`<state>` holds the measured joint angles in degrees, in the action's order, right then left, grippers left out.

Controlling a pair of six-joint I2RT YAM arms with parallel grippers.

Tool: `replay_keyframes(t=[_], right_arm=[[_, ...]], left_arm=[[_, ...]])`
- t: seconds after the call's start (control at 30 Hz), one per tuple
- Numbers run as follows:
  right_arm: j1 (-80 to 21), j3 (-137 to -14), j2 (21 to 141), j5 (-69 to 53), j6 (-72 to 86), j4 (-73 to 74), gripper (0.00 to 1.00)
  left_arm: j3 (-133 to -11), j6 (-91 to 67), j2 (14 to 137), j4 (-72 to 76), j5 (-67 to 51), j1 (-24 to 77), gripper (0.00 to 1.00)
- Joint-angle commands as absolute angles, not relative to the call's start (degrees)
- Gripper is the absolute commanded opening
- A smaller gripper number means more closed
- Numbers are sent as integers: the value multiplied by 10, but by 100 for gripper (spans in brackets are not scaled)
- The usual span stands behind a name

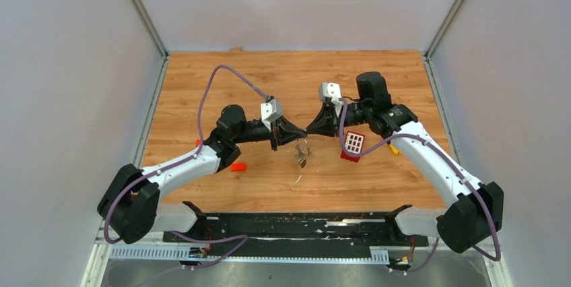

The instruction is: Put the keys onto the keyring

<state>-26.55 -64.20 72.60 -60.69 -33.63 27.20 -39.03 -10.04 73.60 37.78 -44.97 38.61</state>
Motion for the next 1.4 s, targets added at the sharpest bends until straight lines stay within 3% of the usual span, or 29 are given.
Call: replay_keyframes(t=[0.0, 0.2, 0.47, 0.6, 1.0, 1.37], right_arm=[[-265, -663, 730, -643, -350, 276, 8], [-265, -661, 728, -651, -355, 279, 0], [-265, -647, 707, -653, -359, 271, 0], [-265, -644, 701, -637, -360, 276, 0], [-265, -639, 698, -613, -357, 282, 0], [-266, -636, 700, -613, -344, 273, 0]], left_arm=[[-393, -91, 718, 417, -451, 389, 0], [-393, -91, 717, 419, -451, 388, 0], [-392, -81, 716, 412, -439, 388, 1], [-401, -73, 718, 392, -432, 388, 9], [-405, -64, 715, 381, -446, 388, 22], [-413, -70, 723, 382, -449, 388, 16]])
